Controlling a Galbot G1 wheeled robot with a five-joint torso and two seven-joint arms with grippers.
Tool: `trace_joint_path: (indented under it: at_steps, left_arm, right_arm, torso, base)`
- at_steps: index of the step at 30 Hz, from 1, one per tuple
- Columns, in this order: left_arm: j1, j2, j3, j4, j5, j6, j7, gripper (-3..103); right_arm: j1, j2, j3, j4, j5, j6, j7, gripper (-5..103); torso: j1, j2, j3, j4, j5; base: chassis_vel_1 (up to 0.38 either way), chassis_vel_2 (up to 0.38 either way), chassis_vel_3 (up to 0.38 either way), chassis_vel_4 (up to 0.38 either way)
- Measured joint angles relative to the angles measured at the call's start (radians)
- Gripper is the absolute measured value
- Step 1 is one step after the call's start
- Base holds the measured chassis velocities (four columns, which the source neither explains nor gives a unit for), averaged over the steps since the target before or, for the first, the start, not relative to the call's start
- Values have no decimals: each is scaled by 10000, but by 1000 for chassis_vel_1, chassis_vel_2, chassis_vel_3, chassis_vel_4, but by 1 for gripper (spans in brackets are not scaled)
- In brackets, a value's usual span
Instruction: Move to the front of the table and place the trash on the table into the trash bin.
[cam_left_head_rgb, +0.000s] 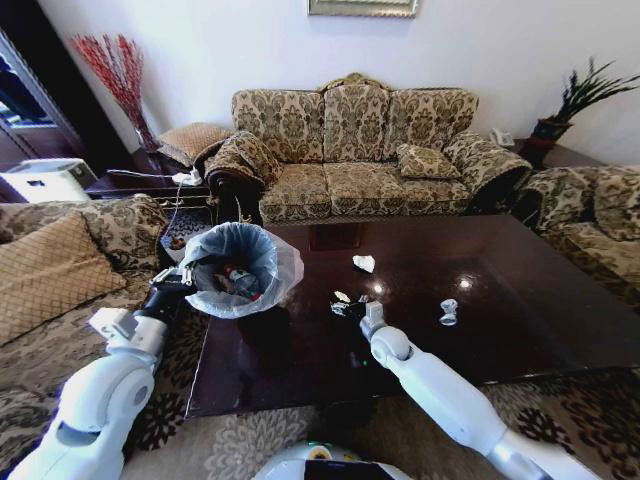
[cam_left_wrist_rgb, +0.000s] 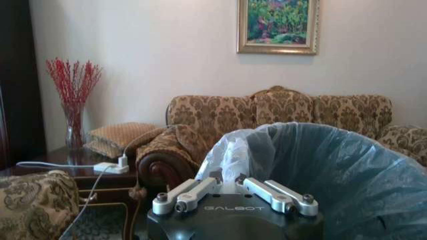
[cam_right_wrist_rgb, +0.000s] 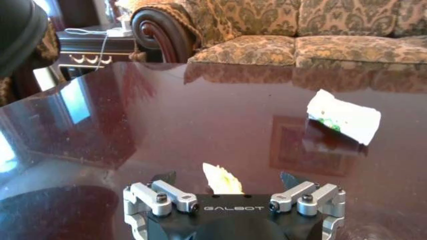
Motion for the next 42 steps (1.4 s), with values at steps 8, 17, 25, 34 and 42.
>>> trace_joint_path:
  at_steps: [8, 17, 25, 34, 42]
  left_arm:
    - [25, -38, 70, -6, -12, 26, 17, 3]
    - [99, -151, 85, -24, -19, 28, 70, 3]
    - [69, -149, 121, -106, -22, 27, 82, 3]
    - [90, -114, 196, -289, -63, 386, 221, 3]
    - [163, -65, 397, -364, -243, 697, 256, 3]
  right_arm:
    - [186, 227, 85, -764, -38, 234, -829, 73]
    - [408, 480, 51, -1208, -142, 361, -965, 40]
    - [316, 294, 17, -956, -249, 353, -912, 13]
    - [1138, -1202, 365, 1822, 951, 149, -535, 0]
    - [4855, -2034, -47, 4862, 3638, -690, 313, 0]
  torso:
    - [-1, 0, -1, 2, 0]
    - [-2, 1, -2, 2, 1]
    - [-1, 0, 0, 2, 4]
    - [0, 0, 0, -2, -1]
    - [2, 0, 0, 7, -2]
  base:
    - [0, 0, 0, 0]
    - [0, 0, 0, 0]
    - [0, 0, 0, 0]
    - [0, 0, 0, 0]
    - [0, 0, 0, 0]
